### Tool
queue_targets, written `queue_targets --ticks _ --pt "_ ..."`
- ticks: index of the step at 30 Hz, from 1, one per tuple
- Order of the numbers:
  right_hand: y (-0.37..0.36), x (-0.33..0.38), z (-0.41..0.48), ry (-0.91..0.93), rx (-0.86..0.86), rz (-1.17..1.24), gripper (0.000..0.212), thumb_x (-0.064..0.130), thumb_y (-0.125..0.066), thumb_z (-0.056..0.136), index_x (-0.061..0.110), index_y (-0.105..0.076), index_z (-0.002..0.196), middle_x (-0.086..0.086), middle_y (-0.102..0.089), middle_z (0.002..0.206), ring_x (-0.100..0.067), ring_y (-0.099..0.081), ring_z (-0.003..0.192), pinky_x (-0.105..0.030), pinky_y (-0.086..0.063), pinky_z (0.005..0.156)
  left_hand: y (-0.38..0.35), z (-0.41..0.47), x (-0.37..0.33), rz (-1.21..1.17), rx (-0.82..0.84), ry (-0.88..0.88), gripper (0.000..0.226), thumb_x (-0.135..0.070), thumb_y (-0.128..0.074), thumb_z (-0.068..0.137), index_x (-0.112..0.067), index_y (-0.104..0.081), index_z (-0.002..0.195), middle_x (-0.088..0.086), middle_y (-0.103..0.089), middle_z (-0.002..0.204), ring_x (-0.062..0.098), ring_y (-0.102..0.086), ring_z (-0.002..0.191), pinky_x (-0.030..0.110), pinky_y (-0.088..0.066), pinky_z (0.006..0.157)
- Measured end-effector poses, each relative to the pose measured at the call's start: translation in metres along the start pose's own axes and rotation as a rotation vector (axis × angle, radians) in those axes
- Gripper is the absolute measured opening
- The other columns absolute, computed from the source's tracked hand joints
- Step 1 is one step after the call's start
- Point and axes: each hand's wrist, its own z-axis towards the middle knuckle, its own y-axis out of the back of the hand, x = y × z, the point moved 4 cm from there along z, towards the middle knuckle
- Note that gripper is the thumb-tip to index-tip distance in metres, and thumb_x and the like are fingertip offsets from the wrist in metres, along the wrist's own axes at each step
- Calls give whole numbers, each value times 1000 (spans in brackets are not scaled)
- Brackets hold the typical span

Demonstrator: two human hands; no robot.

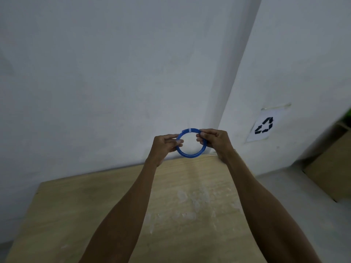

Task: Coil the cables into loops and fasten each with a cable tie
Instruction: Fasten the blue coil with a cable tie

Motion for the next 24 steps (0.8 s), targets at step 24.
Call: queue_targets --ticks 24 --pt "254 -233 123 -458 -293 384 18 5 -69 93 3 -72 110 -12 -75 97 -21 -73 90 -28 -62 77 -242 171 222 -126 -293 409 41 2 -83 81 -5 -69 118 9 -79 85 21 -78 83 31 -64 75"
